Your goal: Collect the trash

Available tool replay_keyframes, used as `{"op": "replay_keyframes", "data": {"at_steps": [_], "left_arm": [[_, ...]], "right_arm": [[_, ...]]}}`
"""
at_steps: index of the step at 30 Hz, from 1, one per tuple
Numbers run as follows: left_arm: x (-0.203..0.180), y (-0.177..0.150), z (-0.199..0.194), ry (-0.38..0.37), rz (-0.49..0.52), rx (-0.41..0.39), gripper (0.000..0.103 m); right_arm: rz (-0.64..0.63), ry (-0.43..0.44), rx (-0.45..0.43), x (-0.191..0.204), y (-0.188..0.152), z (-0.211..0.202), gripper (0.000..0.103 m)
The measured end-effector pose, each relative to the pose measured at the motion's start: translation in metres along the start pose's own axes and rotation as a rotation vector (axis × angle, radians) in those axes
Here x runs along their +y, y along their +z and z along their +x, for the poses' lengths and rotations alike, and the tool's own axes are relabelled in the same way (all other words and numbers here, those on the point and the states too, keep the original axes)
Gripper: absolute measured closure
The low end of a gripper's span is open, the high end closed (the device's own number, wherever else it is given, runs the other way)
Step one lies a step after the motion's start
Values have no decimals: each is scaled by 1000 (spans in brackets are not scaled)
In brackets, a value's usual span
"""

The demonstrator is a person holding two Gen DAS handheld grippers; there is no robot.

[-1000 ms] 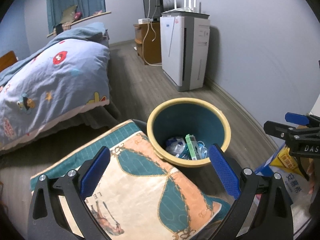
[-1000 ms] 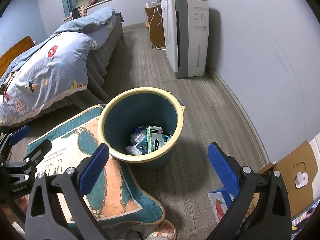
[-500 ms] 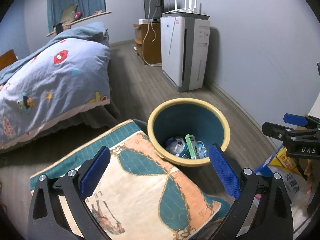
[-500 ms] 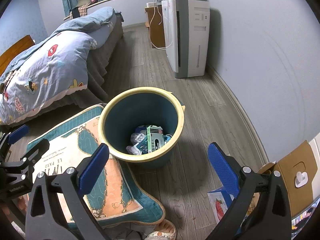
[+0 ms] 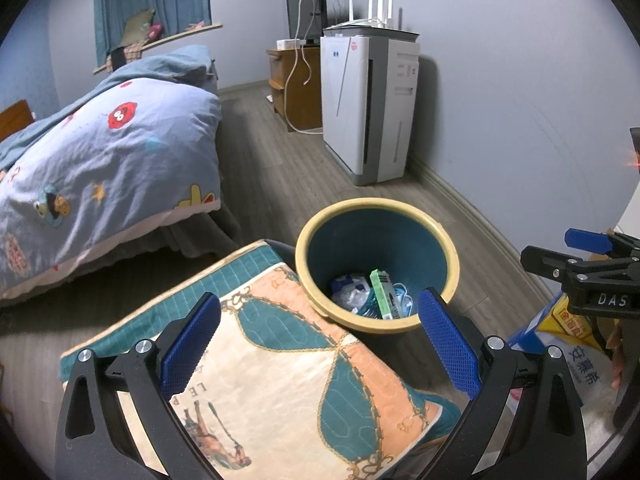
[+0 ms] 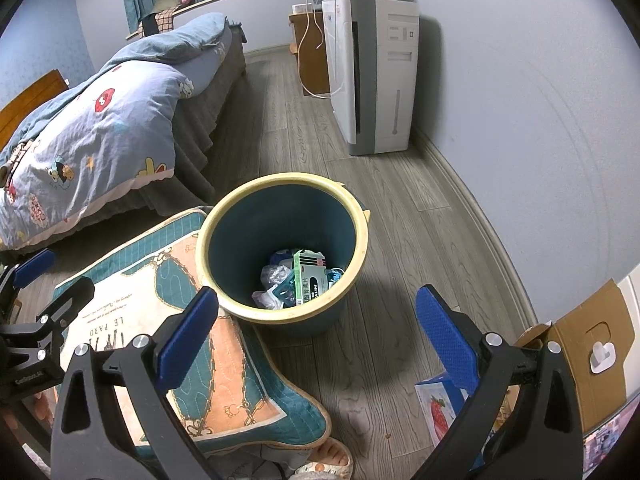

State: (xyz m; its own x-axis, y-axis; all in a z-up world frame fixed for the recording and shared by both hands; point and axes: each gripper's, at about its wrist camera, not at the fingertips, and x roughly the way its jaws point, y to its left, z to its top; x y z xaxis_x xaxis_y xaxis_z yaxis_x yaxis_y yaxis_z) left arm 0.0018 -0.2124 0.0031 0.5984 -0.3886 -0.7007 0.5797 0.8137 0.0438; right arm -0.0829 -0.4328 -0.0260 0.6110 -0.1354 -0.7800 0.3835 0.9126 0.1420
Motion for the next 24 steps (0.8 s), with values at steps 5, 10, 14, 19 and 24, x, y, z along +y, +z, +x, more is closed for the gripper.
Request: {"op": "replay_keyframes", "data": {"at_steps": [5,10,14,19,24], "left_arm": [[0,0,-1,0,-1,-1,5],[0,0,0,1,-1,0,5],[0,0,0,0,-2,0,5],[0,0,0,0,-2,0,5],[0,0,0,0,-4,0,5]], "right_arm": [[1,0,1,0,-1,0,6],[1,1,1,0,0,0,6],[-1,0,1,0,0,0,6],[-1,1,2,-1,1,1,6],[4,-2,2,-2,-1,1,6]]}}
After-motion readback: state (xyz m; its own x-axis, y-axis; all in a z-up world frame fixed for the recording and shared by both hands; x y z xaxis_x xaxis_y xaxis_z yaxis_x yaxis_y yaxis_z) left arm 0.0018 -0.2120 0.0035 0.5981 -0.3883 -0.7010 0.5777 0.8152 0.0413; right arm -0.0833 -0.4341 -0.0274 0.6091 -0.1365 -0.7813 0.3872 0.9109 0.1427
